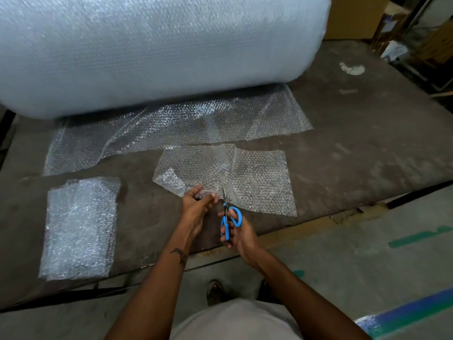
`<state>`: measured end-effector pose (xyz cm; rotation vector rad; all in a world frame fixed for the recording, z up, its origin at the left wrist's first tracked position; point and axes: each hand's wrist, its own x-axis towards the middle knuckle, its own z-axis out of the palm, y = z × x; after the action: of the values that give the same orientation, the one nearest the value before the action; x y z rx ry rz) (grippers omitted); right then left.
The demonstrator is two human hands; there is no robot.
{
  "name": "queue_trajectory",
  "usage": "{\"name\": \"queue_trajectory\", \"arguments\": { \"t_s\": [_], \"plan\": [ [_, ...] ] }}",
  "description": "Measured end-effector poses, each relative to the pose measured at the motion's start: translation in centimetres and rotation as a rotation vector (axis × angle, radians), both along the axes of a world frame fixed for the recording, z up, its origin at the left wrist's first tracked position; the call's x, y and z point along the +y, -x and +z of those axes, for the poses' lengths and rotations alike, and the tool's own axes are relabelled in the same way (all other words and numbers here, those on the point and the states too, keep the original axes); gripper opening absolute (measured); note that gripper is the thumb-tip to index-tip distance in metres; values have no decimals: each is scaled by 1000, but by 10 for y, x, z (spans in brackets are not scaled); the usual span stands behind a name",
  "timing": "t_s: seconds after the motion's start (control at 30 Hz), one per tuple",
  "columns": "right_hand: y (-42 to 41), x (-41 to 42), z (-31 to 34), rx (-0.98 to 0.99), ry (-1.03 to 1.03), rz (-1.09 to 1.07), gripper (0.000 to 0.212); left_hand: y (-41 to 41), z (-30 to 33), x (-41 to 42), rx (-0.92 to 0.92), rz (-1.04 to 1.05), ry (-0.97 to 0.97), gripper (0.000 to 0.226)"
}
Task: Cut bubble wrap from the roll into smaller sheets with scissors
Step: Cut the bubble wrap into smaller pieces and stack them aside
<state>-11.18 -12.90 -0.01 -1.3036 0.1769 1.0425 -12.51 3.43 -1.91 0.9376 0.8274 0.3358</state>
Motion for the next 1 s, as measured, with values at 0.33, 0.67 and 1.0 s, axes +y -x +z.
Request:
{"name": "queue_trajectory", "arguments": {
  "t_s": [0.33,0.67,1.0],
  "plan": [
    [-4,-20,-1,-4,-4,128,50,4,-8,5,72,-17,-128,52],
    [4,-42,16,61,-222,318,63,3,-17,-5,125,173,-363,40],
    [8,-2,9,-29,-150,141,63,2,-18,-8,136,270,-241,43]
  ]
}}
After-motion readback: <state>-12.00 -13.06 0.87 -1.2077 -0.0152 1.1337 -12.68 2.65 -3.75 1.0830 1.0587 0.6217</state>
